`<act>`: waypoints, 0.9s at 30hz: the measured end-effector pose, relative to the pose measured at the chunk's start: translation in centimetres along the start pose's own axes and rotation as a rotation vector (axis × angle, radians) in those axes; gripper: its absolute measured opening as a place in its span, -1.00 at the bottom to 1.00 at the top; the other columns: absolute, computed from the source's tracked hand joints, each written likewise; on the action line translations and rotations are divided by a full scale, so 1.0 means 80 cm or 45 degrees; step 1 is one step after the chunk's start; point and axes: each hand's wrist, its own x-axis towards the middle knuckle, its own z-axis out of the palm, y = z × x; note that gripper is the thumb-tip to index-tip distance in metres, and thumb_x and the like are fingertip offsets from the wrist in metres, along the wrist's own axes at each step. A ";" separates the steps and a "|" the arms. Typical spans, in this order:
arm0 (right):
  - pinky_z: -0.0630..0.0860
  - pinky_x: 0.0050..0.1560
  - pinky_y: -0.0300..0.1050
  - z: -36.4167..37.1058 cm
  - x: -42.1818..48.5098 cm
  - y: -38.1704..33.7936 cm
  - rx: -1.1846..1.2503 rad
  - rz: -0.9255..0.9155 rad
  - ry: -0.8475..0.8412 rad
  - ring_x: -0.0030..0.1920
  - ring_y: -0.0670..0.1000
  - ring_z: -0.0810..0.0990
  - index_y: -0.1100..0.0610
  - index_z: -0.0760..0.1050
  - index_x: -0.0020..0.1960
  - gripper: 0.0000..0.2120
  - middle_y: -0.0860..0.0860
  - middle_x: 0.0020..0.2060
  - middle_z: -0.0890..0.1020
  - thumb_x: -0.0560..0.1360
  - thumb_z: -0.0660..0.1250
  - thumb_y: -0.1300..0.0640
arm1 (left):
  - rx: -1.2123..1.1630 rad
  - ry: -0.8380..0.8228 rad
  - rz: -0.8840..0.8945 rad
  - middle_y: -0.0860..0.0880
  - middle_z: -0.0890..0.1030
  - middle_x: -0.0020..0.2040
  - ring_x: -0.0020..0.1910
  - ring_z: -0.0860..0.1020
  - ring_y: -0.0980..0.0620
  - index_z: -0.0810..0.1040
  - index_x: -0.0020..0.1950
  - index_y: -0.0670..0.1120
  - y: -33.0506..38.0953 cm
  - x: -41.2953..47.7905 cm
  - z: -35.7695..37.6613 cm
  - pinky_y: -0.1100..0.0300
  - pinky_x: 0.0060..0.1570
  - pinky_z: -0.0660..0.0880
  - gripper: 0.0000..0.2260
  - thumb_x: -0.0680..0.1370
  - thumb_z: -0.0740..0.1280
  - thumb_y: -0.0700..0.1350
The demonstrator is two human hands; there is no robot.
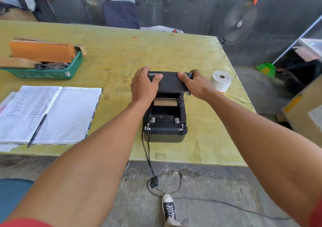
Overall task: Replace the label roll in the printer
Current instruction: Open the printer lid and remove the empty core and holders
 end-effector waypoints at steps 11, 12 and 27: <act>0.49 0.16 0.19 -0.020 0.087 -0.032 0.238 0.127 -0.112 0.23 0.21 0.47 0.09 0.18 0.50 -0.18 0.12 0.34 0.44 0.49 0.00 -0.48 | -0.143 -0.133 -0.334 -0.12 0.50 0.39 0.36 0.44 -0.15 0.40 0.45 -0.10 0.003 0.087 0.021 -0.09 0.30 0.40 -0.39 0.52 0.11 0.23; 0.52 0.12 0.18 -0.021 0.096 -0.032 0.272 0.135 -0.132 0.18 0.20 0.49 0.08 0.18 0.49 -0.20 0.11 0.30 0.46 0.49 0.00 -0.47 | -0.136 -0.143 -0.348 -0.11 0.47 0.42 0.39 0.42 -0.15 0.36 0.48 -0.09 0.004 0.095 0.024 -0.05 0.32 0.38 -0.41 0.55 0.10 0.20; 0.63 -0.01 0.10 -0.031 0.179 -0.045 0.202 0.250 -0.289 -0.06 0.22 0.64 0.09 0.40 0.30 -0.21 0.18 0.09 0.60 0.45 -0.03 -0.51 | -0.022 -0.197 -0.475 -0.12 0.56 0.16 -0.05 0.46 -0.11 0.47 0.28 -0.10 -0.003 0.181 0.058 0.05 -0.08 0.44 -0.52 0.59 0.06 0.21</act>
